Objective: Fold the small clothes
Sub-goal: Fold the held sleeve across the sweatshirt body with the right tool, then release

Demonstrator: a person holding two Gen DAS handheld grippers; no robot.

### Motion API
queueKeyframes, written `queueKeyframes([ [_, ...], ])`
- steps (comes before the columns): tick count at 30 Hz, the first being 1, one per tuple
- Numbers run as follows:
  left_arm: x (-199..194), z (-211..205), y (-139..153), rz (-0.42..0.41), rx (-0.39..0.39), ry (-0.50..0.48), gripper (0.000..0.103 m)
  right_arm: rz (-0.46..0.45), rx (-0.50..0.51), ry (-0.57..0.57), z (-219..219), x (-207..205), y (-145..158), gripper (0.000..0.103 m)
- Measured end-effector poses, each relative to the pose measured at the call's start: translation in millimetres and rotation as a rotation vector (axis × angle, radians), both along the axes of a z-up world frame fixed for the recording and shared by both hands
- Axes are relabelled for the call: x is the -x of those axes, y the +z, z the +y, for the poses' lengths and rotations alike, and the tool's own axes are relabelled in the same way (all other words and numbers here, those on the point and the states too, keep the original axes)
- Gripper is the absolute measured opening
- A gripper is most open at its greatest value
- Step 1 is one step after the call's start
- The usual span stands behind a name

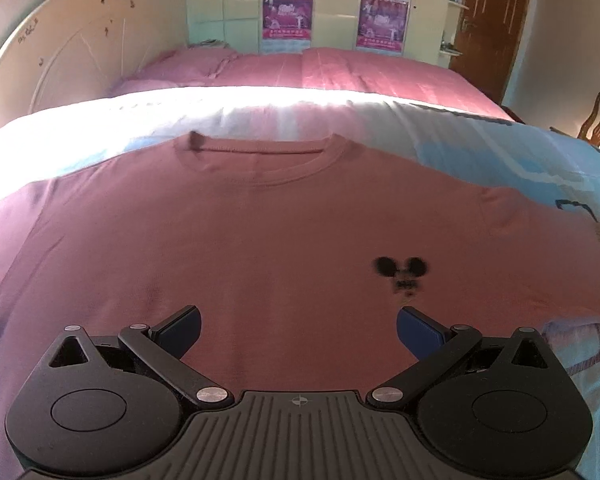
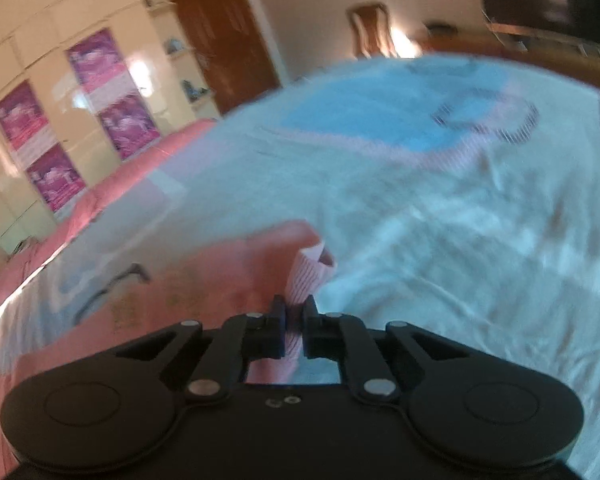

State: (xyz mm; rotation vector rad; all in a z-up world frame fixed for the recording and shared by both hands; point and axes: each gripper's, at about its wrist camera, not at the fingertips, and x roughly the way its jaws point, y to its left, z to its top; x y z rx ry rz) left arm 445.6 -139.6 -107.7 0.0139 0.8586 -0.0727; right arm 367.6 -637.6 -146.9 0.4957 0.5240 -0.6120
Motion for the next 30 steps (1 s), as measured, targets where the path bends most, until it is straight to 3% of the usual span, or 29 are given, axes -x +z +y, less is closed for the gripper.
queueKeyframes([
  [4,-6.6,36.7,-4.4,-0.015,-0.078,0.026,0.103,-0.018,0.076,0.101,46.2,-19.9,19.0,0.007],
  [13,-17.7,131.1,-12.4,-0.018,0.001,-0.006,0.103,-0.022,0.171,0.371,206.0,-65.8,47.1,0.007],
  [20,-17.0,200.9,-15.0,-0.029,0.055,0.001,0.102,0.030,0.214,0.593,345.5,-102.3,30.9,0.007],
  [25,-15.6,230.8,-19.5,-0.030,0.119,-0.006,0.102,0.075,0.247,0.682,403.2,-114.3,18.9,0.007],
  [30,-15.7,243.8,-22.5,-0.042,0.136,0.000,0.102,0.091,0.244,0.784,451.9,-109.1,7.5,0.007],
])
